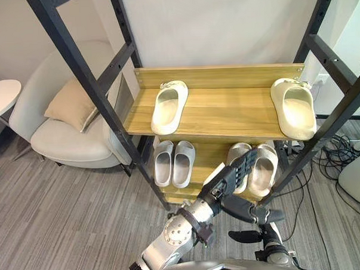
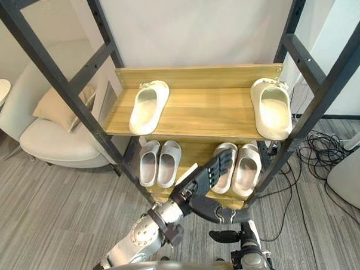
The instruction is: Organize the slippers on the shoe rack
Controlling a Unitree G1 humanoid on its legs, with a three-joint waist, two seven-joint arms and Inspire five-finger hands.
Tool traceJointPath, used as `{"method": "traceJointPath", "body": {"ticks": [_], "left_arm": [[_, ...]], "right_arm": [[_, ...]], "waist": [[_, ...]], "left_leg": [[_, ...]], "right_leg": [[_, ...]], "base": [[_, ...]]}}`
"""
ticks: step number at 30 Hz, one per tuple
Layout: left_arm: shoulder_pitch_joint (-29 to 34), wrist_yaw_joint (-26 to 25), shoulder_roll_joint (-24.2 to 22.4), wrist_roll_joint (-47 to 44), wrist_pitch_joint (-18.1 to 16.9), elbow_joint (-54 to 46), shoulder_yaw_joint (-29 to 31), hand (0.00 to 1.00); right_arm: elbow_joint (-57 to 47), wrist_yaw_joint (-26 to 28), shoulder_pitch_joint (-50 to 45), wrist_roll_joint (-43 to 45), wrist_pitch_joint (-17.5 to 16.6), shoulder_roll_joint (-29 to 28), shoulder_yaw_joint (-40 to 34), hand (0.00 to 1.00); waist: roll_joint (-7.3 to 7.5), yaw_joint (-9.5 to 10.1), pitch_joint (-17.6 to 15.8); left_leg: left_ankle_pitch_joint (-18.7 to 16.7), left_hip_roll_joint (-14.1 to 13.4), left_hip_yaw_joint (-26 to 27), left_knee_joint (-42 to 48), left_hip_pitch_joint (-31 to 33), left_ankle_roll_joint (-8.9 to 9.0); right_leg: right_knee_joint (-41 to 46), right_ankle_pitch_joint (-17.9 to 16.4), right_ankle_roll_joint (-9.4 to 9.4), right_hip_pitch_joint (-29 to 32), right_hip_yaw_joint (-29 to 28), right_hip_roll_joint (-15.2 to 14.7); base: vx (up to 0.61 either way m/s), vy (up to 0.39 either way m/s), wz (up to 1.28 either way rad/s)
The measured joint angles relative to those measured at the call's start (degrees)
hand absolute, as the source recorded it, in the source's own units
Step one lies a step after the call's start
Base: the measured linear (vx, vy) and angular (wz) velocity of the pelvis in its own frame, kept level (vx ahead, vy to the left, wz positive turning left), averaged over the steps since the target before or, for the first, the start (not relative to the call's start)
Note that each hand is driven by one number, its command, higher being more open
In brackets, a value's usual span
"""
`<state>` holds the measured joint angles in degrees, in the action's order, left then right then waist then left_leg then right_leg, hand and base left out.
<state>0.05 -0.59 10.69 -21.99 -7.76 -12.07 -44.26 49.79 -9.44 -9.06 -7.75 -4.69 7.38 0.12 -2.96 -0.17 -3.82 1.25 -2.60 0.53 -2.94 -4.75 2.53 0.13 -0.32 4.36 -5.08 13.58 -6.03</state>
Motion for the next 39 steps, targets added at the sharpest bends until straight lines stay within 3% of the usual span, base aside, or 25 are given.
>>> {"method": "traceJointPath", "body": {"ticks": [6, 12, 18, 27, 34, 39], "left_arm": [[-6.5, -5.65, -1.66, 0.24, -3.19, -6.71, 3.67, 1.0], [-14.53, -13.64, -1.77, 13.22, -4.69, -6.84, 13.87, 1.0], [-20.84, -20.15, 6.22, 31.07, -4.34, -1.41, 21.52, 1.0], [-25.54, -21.47, 15.74, 47.18, -1.41, 11.28, 24.04, 1.0], [-25.53, -21.5, 20.63, 57.44, 4.46, 20.43, 25.89, 1.0], [-25.93, -21.77, 21.98, 61.48, 5.36, 21.16, 27.87, 1.0]], "right_arm": [[3.4, -0.94, 0.87, 0.0, 0.34, 0.44, 1.59, 1.0], [0.37, -0.64, -1.25, 0.02, 0.6, 1.27, 1.77, 1.0], [-0.05, 0.18, -5.01, 0.0, 0.32, 1.65, 1.52, 1.0], [-0.03, 0.15, -5.46, 0.0, -0.06, 1.19, 1.06, 1.0], [0.0, 0.11, -5.6, -0.01, -0.42, 1.04, 1.03, 1.0], [0.02, 0.1, -5.43, 0.01, -0.6, 0.84, 0.98, 1.0]], "waist": [[0.82, 0.88, 1.4], [0.97, 0.97, 1.48], [1.81, -0.05, 1.34], [2.26, -1.74, 1.11], [2.43, -2.51, 0.81], [2.65, -2.78, 0.47]], "left_leg": [[-0.02, 0.07, -0.23, 0.03, 0.03, 0.0], [-0.05, 0.16, -0.27, 0.05, 0.01, 0.0], [-0.1, 0.12, -0.65, -0.02, 0.0, 0.08], [-0.17, 0.17, 0.88, -0.59, 0.02, 0.01], [-0.19, 0.16, 1.52, -0.6, 0.91, 0.04], [-0.3, 0.1, 2.34, -0.61, 1.18, 0.17]], "right_leg": [[0.5, -0.19, -0.01, 0.01, 0.06, -0.04], [0.56, -0.32, -0.03, -0.01, 0.07, -0.02], [0.5, -0.56, -0.11, 0.0, 0.4, 0.03], [-0.4, 0.11, 0.1, 0.73, -1.0, 0.16], [-2.58, 1.45, -0.03, 0.97, -1.42, 0.41], [-3.39, 2.12, -0.08, 1.36, -2.37, 0.56]], "base": [[0.01, 0.001, 0.01], [0.0, 0.0, 0.0], [0.0, -0.003, 0.03], [0.01, 0.011, -0.09], [0.0, 0.009, -0.04], [-0.01, 0.018, -0.1]]}}
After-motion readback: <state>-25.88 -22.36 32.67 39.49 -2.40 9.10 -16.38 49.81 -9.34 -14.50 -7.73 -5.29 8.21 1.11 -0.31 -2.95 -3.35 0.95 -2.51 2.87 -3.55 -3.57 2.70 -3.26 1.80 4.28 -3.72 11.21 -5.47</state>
